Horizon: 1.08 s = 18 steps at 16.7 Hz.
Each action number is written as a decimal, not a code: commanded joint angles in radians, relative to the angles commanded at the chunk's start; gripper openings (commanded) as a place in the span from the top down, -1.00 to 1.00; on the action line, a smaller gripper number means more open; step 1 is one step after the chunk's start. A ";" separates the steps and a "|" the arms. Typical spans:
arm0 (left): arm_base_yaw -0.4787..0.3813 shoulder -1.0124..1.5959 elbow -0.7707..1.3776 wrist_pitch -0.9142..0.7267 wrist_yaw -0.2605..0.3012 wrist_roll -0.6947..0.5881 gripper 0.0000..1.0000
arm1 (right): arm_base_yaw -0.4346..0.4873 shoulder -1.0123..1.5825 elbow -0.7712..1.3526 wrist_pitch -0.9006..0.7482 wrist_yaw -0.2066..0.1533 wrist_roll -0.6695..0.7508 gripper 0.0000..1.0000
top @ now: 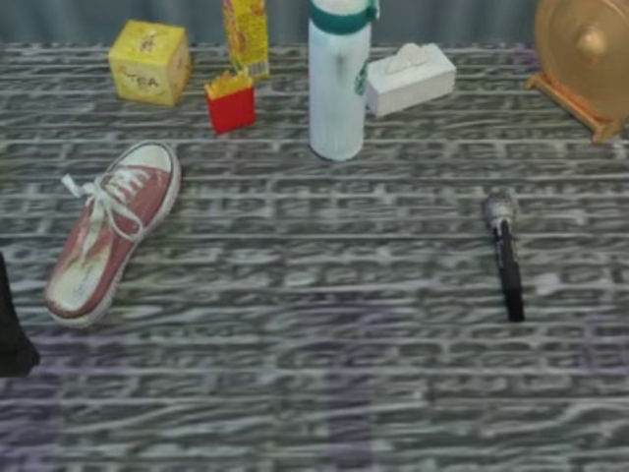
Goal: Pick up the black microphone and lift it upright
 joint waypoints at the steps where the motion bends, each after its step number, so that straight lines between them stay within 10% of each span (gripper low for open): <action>1: 0.000 0.000 0.000 0.000 0.000 0.000 -1.00 | 0.000 0.000 0.000 0.000 0.000 0.000 -1.00; 8: 0.000 0.000 0.000 0.000 0.000 0.000 -1.00 | 0.050 0.217 0.177 -0.145 0.010 0.040 -1.00; 18: 0.000 0.000 0.000 0.000 0.000 0.000 -1.00 | 0.225 1.183 0.898 -0.603 0.036 0.238 -1.00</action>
